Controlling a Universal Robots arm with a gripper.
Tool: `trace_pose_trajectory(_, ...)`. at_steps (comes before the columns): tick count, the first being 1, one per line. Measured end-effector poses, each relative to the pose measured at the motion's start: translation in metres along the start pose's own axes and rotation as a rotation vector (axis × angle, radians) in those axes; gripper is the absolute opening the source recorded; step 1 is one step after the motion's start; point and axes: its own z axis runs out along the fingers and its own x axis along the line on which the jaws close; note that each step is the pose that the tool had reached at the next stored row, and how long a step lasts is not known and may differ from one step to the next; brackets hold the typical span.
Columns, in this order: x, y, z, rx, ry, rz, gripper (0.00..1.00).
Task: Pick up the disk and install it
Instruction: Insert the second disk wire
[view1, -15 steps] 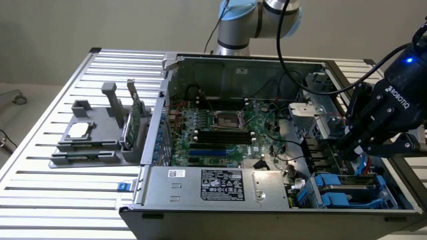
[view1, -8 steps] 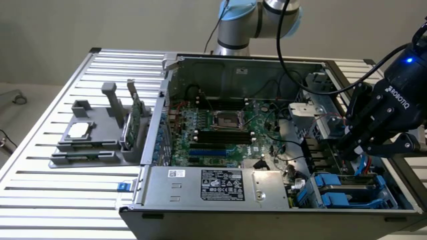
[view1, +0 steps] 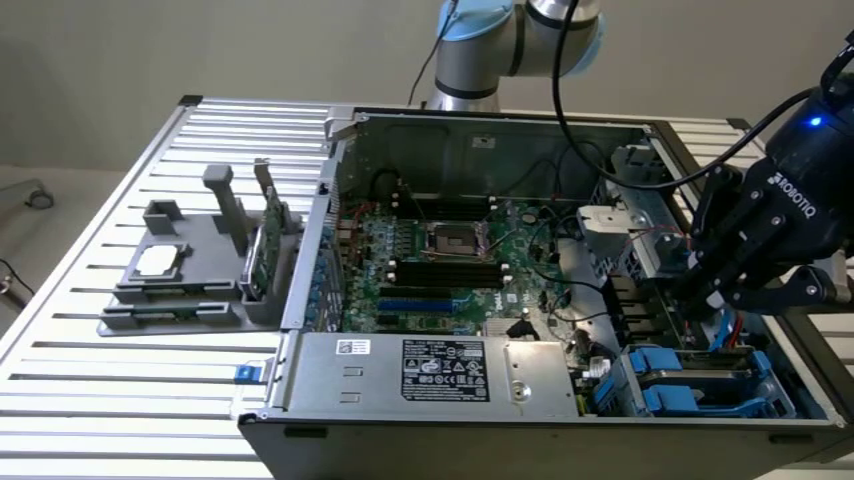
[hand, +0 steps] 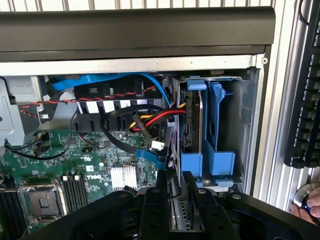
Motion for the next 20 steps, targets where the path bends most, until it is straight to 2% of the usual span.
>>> trace_pose_trajectory(20, 0.011, -0.0006, -0.0005, 0.0, -0.0001, 0.0, 0.26)
